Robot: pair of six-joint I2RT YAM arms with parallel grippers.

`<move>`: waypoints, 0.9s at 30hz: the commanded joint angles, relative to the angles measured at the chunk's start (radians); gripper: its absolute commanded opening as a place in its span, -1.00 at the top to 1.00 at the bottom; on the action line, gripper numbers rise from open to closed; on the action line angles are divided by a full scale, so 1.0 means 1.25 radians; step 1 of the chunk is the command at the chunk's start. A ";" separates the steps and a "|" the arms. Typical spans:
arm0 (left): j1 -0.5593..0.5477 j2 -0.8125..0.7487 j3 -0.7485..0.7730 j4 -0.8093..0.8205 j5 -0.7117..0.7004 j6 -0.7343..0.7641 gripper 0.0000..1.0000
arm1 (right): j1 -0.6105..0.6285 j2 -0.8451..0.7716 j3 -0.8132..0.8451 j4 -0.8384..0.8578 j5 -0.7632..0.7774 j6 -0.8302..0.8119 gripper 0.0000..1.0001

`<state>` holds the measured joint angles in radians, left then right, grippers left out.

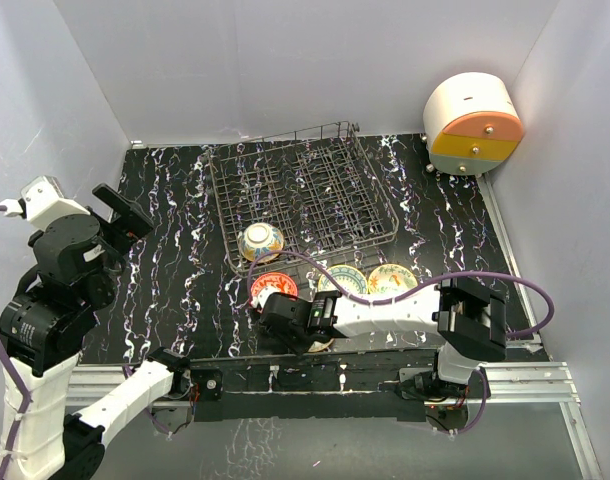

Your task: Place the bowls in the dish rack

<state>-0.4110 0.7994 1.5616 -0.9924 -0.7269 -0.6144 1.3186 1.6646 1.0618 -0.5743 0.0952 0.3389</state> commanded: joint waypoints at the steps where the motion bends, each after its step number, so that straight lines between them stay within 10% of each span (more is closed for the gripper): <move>1: -0.004 -0.006 0.022 -0.025 -0.023 -0.008 -0.94 | 0.010 -0.004 0.012 0.008 0.020 0.005 0.55; 4: -0.004 -0.010 0.021 -0.032 -0.028 -0.017 -0.94 | 0.012 -0.015 0.029 -0.018 0.005 -0.005 0.83; 18: -0.004 0.009 0.083 -0.051 -0.017 -0.015 -0.94 | -0.094 -0.077 0.527 -0.290 -0.282 -0.044 0.84; 27: -0.004 0.004 0.082 -0.026 0.004 -0.021 -0.93 | -0.477 0.055 0.568 0.207 -0.720 0.208 0.84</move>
<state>-0.4129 0.7979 1.6543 -1.0405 -0.7364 -0.6369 0.8360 1.6390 1.8004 -0.7246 -0.5060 0.3782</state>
